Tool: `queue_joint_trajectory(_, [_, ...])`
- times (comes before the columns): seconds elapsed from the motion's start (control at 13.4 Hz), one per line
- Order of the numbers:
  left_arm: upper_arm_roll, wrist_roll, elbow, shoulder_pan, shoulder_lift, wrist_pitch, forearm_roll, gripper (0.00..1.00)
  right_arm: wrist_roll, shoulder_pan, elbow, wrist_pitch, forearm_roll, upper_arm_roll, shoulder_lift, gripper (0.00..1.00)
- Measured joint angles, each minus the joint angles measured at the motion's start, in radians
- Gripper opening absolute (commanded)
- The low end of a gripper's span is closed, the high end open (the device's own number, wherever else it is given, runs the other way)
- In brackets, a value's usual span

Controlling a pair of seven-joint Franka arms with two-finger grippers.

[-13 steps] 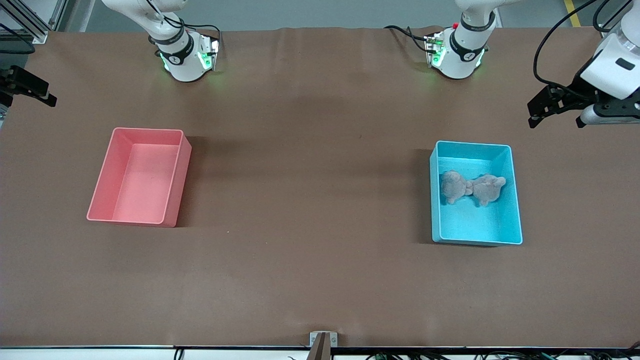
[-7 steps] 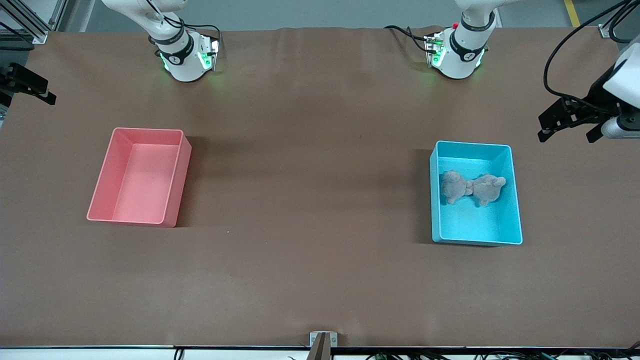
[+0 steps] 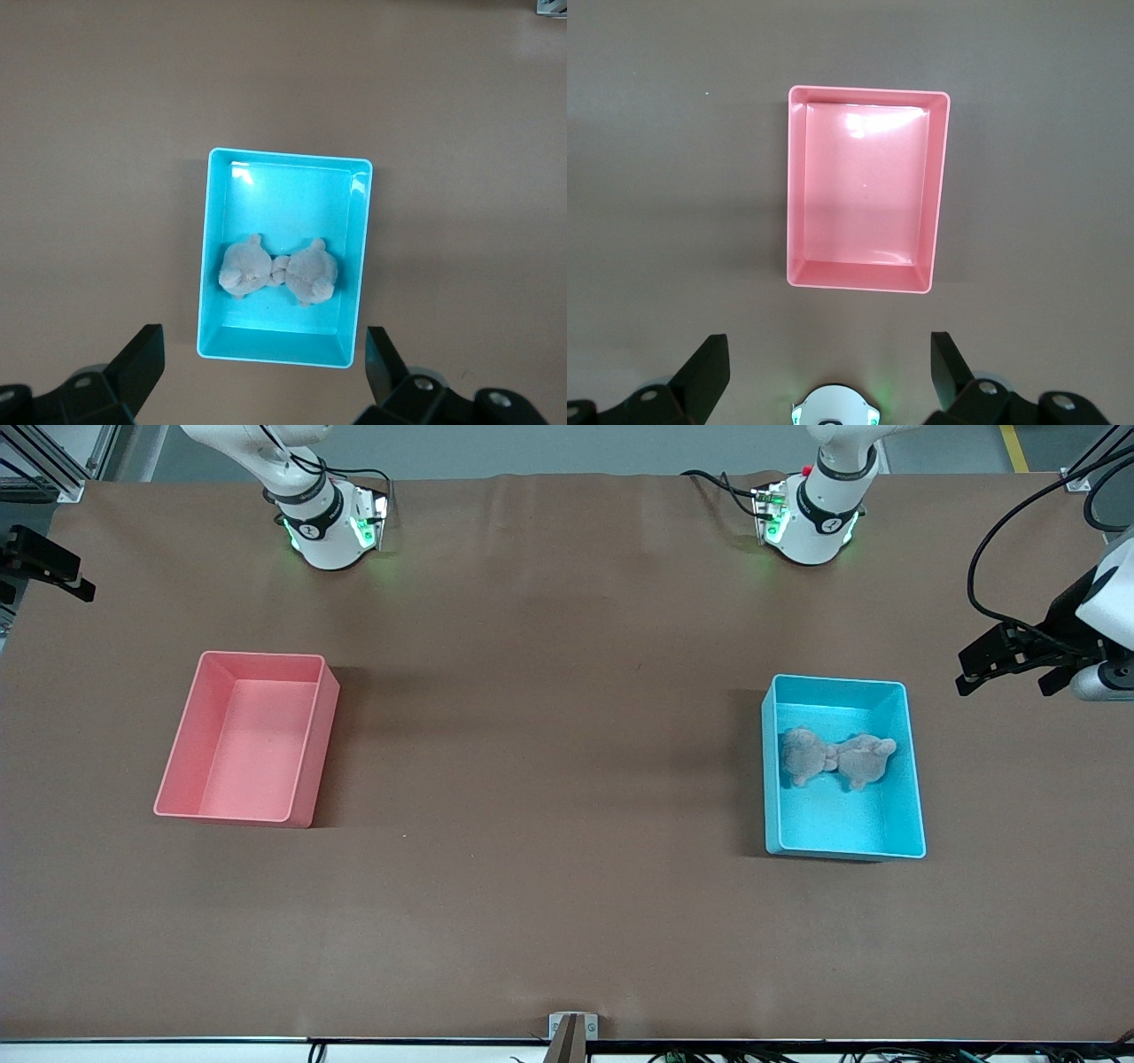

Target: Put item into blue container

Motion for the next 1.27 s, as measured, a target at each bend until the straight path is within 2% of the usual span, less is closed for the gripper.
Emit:
queue_joint_trajectory(0.3, [-0.003,0.0,0.004,-0.006,0.0,0.0,0.0,1.0,0.0,0.0,0.0,0.0,0.0,-0.002,0.0,1.0])
queue_joint_trajectory(0.37, [0.016,0.0,0.004,-0.026,0.0,0.0,0.0,1.0,0.0,-0.001,0.0,0.0,0.0,-0.003,0.0,1.0])
queue_joint_trajectory(0.45, [0.069,0.0,0.005,-0.08,0.0,0.0,0.0,1.0,0.0,-0.001,0.0,0.0,0.0,-0.004,0.0,1.0])
queue_joint_trajectory(0.6, [0.236,0.0,0.005,-0.245,0.0,0.0,0.0,1.0,0.0,-0.001,0.0,-0.001,-0.001,-0.004,0.0,1.0])
queue_joint_trajectory(0.67, [0.295,0.0,0.006,-0.304,0.0,0.0,0.0,1.0,0.0,-0.001,0.0,-0.001,-0.001,-0.004,0.0,1.0])
queue_joint_trajectory(0.75, [0.322,-0.001,0.007,-0.333,0.0,0.0,0.0,1.0,0.0,-0.001,0.0,-0.002,-0.001,-0.004,0.0,1.0])
queue_joint_trajectory(1.27, [0.329,-0.002,0.01,-0.319,0.0,0.0,0.0,1.0,0.009,-0.001,0.0,-0.011,0.0,-0.003,0.0,1.0])
